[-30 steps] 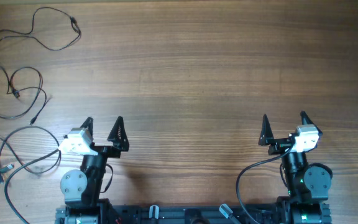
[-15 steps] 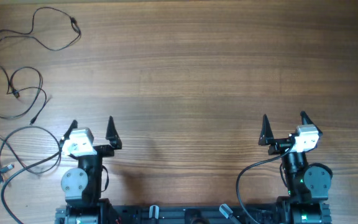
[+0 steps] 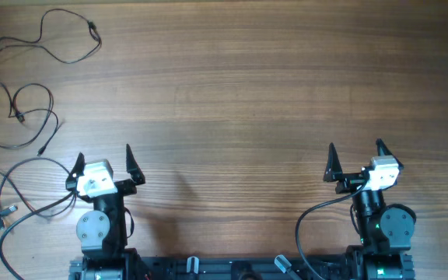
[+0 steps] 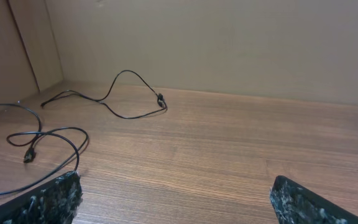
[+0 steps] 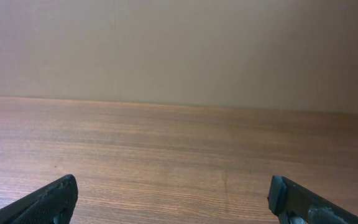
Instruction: Untangle cables
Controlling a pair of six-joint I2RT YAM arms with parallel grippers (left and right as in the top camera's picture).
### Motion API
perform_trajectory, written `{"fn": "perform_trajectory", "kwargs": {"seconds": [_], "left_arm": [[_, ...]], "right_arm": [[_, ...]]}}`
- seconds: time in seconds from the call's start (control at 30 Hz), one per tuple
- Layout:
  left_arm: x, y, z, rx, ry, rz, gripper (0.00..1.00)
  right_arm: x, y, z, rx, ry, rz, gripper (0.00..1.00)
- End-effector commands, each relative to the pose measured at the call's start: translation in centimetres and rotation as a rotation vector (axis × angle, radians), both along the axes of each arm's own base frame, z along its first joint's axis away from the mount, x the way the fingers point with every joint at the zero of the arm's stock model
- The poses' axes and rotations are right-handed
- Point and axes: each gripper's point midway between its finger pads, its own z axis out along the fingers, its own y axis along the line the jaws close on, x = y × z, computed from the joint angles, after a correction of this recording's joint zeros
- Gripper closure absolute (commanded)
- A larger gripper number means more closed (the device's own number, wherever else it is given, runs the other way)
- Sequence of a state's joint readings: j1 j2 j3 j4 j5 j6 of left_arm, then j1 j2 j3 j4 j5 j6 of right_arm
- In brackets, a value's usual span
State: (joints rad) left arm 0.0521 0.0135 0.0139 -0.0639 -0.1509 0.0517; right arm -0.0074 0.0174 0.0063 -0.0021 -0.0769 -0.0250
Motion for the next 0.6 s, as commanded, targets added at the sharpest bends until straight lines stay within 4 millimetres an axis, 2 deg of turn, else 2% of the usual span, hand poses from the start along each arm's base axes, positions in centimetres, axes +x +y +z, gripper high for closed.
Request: {"fn": "perform_trajectory", "kwargs": {"seconds": [0.0, 0.33, 0.57], "left_arm": [[0.1, -0.5, -0.3, 0.021, 0.006, -0.032, 0.00], [0.3, -2.1, -0.4, 0.018, 0.009, -0.107, 0.00], [0.3, -2.1, -0.4, 0.018, 0.009, -0.107, 0.00]], "right_arm": [[0.0, -0.1, 0.2, -0.009, -0.010, -0.008, 0.00], [0.0, -0.1, 0.2, -0.009, -0.010, -0.008, 0.00], [0.0, -0.1, 0.2, -0.009, -0.010, -0.009, 0.00]]}}
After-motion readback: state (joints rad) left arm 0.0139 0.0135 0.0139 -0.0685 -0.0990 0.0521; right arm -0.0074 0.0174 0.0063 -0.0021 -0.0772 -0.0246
